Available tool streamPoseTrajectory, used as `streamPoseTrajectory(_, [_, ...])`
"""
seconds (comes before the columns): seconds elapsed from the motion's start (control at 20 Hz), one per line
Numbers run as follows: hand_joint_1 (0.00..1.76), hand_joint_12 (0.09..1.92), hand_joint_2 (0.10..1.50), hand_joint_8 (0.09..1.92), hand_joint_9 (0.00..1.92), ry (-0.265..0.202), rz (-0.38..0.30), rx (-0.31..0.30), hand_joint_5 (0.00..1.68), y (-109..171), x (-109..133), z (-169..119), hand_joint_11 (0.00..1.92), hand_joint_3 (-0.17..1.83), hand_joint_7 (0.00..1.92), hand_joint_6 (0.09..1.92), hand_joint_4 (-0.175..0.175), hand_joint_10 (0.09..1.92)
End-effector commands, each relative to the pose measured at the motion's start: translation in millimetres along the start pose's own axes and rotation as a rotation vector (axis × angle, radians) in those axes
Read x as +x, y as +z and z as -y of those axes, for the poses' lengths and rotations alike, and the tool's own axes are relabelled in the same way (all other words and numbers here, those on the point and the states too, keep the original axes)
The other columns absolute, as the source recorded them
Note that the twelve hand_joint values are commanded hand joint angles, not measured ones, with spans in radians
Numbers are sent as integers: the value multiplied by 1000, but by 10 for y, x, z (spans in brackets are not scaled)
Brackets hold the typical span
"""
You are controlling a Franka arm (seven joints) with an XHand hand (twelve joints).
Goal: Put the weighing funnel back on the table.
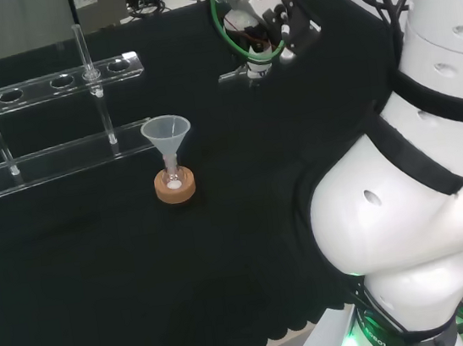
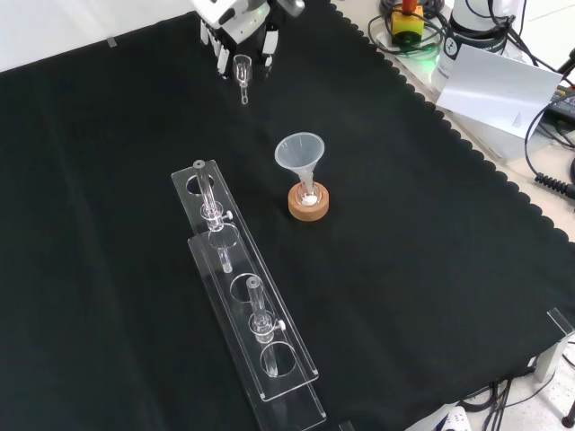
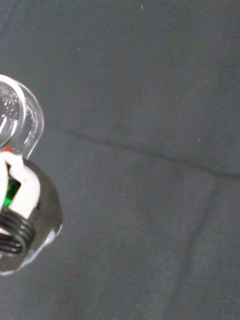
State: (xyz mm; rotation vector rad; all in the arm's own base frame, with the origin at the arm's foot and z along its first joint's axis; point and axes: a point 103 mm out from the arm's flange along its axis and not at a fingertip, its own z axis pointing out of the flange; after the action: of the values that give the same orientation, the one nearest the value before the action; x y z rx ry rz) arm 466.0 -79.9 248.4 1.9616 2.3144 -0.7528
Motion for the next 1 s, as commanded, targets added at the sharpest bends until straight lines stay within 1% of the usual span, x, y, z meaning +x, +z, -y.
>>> streamPoseTrajectory(0.05, [1102, 792, 884, 153, 1451, -61, -77, 3, 1234, 352, 202, -298, 1165, 246, 1437, 615, 175, 87])
streamPoseTrajectory(0.15, [1102, 792, 883, 153, 1451, -60, -88, 8, 1234, 420, 227, -344, 1165, 247, 1437, 615, 175, 87])
streamPoseTrajectory(0.4, [1103, 791, 882, 151, 1448, -62, -86, 28, 1234, 563, 198, -416, 1164, 250, 1435, 615, 175, 87])
streamPoseTrajectory(0.45, [1103, 791, 882, 151, 1448, -57, -83, 31, 1234, 585, 192, -423, 1163, 250, 1435, 615, 175, 87])
streamPoseTrajectory(0.65, [1103, 791, 881, 150, 1447, -63, -92, 39, 1234, 686, 203, -451, 1162, 252, 1433, 615, 175, 87])
streamPoseTrajectory(0.9, [1102, 791, 881, 149, 1446, -65, -93, 69, 1233, 826, 244, -497, 1161, 254, 1432, 617, 175, 87])
streamPoseTrajectory(1.0, [1102, 791, 881, 149, 1446, -66, -98, 70, 1232, 877, 253, -509, 1160, 255, 1432, 618, 175, 87])
